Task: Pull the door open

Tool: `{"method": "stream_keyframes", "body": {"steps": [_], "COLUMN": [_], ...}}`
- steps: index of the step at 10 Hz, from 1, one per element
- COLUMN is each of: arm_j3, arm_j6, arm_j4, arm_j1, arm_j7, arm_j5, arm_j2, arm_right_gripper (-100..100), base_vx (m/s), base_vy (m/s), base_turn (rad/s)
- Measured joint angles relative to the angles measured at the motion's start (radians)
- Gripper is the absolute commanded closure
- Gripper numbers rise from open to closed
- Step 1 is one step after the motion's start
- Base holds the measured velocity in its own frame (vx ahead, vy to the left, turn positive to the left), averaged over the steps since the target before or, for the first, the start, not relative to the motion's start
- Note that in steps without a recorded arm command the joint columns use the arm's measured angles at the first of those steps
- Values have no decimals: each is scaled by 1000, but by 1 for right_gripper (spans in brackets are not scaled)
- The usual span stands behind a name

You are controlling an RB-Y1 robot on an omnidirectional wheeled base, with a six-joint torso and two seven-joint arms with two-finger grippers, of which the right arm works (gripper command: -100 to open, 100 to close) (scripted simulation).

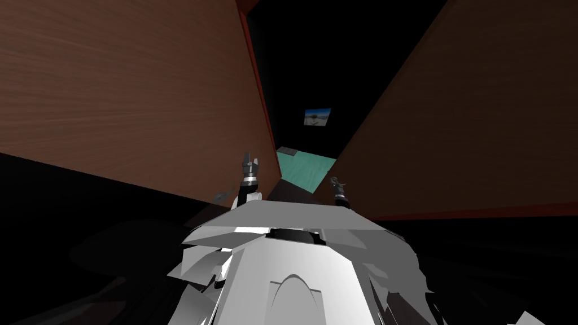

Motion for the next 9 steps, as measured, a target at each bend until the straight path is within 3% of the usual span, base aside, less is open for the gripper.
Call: {"method": "stream_keyframes", "body": {"steps": [3,9], "arm_j3": [18,78], "arm_j6": [-1,-60], "arm_j4": [-24,-37], "arm_j1": [20,67], "arm_j7": [-21,-92], "arm_j5": [11,47], "arm_j2": [-10,-53], "arm_right_gripper": [100,100], "base_vx": [-159,-239], "base_vy": [-10,-44], "base_turn": [66,113]}}
